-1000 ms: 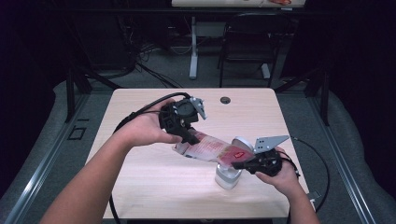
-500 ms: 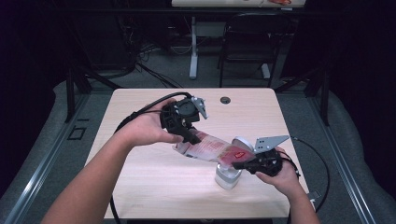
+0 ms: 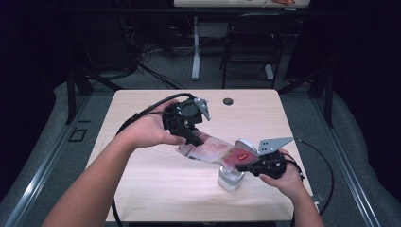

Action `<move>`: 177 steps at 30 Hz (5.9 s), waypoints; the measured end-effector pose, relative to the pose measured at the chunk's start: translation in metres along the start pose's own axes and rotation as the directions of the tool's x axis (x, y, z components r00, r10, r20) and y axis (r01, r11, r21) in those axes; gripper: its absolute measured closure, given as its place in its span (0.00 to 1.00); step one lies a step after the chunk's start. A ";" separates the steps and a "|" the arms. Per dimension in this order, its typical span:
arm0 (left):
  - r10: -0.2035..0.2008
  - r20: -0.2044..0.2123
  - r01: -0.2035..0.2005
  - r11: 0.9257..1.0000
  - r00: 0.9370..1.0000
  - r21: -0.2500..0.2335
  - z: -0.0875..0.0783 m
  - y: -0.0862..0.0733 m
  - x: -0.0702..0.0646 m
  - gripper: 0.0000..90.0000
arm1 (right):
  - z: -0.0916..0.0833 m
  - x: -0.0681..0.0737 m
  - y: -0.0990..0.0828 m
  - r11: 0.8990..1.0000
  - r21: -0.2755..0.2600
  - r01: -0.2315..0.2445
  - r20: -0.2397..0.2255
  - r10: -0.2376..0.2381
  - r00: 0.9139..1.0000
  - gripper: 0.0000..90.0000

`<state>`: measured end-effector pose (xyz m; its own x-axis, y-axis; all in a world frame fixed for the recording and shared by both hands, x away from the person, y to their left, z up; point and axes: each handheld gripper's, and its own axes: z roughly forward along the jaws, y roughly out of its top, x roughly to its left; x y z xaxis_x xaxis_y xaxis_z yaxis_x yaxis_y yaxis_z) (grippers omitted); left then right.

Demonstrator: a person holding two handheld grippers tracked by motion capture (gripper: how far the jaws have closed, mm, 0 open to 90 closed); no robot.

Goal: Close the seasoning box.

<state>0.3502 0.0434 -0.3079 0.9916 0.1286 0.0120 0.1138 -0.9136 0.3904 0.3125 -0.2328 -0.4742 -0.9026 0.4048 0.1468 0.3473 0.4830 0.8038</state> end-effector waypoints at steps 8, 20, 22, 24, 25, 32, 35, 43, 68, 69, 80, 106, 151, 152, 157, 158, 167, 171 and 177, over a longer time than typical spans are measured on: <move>-0.002 0.002 0.002 1.000 1.000 0.001 0.000 0.000 0.000 0.82 | 0.000 0.000 0.000 1.000 -0.001 -0.001 0.002 0.001 1.000 0.99; 0.000 0.001 0.000 1.000 1.000 -0.001 0.001 0.001 -0.001 0.82 | -0.001 -0.001 0.000 1.000 -0.001 0.000 0.014 0.000 1.000 0.99; 0.001 0.003 -0.001 1.000 1.000 0.001 0.001 0.001 0.000 0.82 | -0.002 -0.001 0.000 1.000 0.001 0.000 0.018 0.000 1.000 0.99; -0.001 0.004 0.001 1.000 1.000 0.003 0.002 0.001 -0.001 0.82 | -0.002 -0.001 -0.001 1.000 0.000 0.000 0.020 0.000 1.000 0.99; -0.001 0.004 0.001 1.000 1.000 0.003 0.002 0.001 0.000 0.82 | -0.002 -0.001 -0.001 1.000 -0.001 0.000 0.020 0.000 1.000 0.99; -0.001 0.006 0.001 1.000 1.000 0.003 0.002 0.000 0.000 0.82 | -0.002 -0.001 -0.001 1.000 0.003 0.001 0.017 -0.001 1.000 0.99; -0.006 0.006 0.006 1.000 1.000 -0.001 0.003 -0.001 0.000 0.82 | -0.002 0.000 0.000 1.000 0.004 0.006 0.020 -0.006 1.000 0.99; -0.018 0.011 0.018 1.000 1.000 -0.009 0.004 -0.007 0.002 0.82 | -0.003 0.000 0.001 1.000 0.000 0.008 0.021 -0.008 1.000 0.99; -0.039 0.020 0.040 0.999 0.999 -0.034 0.008 -0.025 0.006 0.81 | -0.004 0.001 0.003 1.000 -0.022 0.011 0.043 -0.010 0.999 0.99; -0.046 0.023 0.047 0.998 0.999 -0.040 0.009 -0.027 0.006 0.81 | -0.004 0.001 0.003 1.000 -0.025 0.010 0.039 -0.009 0.999 0.99; -0.079 0.045 0.082 0.994 0.996 -0.075 0.016 -0.044 0.008 0.82 | -0.005 0.000 0.003 0.998 -0.064 -0.002 0.033 0.004 0.999 0.95; -0.114 0.085 0.123 0.986 0.990 -0.111 0.036 -0.071 0.012 0.81 | -0.006 -0.004 -0.001 0.991 -0.128 -0.030 0.000 0.030 1.000 0.91; -0.172 0.134 0.191 0.971 0.976 -0.145 0.060 -0.096 0.016 0.81 | 0.001 -0.005 -0.001 0.996 -0.093 -0.009 -0.013 0.007 1.000 0.73; -0.174 0.131 0.192 0.970 0.976 -0.146 0.061 -0.096 0.016 0.81 | 0.003 -0.004 -0.001 0.997 -0.081 -0.006 -0.011 0.005 1.000 0.72; -0.171 0.138 0.192 0.970 0.976 -0.151 0.061 -0.098 0.017 0.81 | 0.005 -0.004 -0.002 0.997 -0.079 -0.001 -0.002 0.001 1.000 0.71; -0.174 0.138 0.194 0.970 0.975 -0.148 0.062 -0.098 0.017 0.81 | 0.005 -0.005 -0.003 0.996 -0.084 -0.002 -0.003 0.002 1.000 0.71; -0.187 0.144 0.209 0.965 0.972 -0.157 0.064 -0.102 0.018 0.81 | 0.006 -0.006 -0.004 0.998 -0.058 0.008 0.010 -0.007 1.000 0.71; -0.189 0.146 0.211 0.965 0.971 -0.156 0.065 -0.104 0.019 0.81 | 0.009 -0.006 -0.005 0.999 -0.034 0.007 0.024 -0.006 1.000 0.72; -0.192 0.148 0.216 0.963 0.970 -0.163 0.067 -0.106 0.019 0.80 | 0.012 -0.006 -0.006 1.000 -0.028 0.008 0.031 -0.007 1.000 0.73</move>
<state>0.3612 0.1171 -0.4111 0.9492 0.2430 -0.1999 0.3133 -0.7888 0.5288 0.3191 -0.2291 -0.4868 -0.8967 0.4252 0.1234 0.3332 0.4645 0.8205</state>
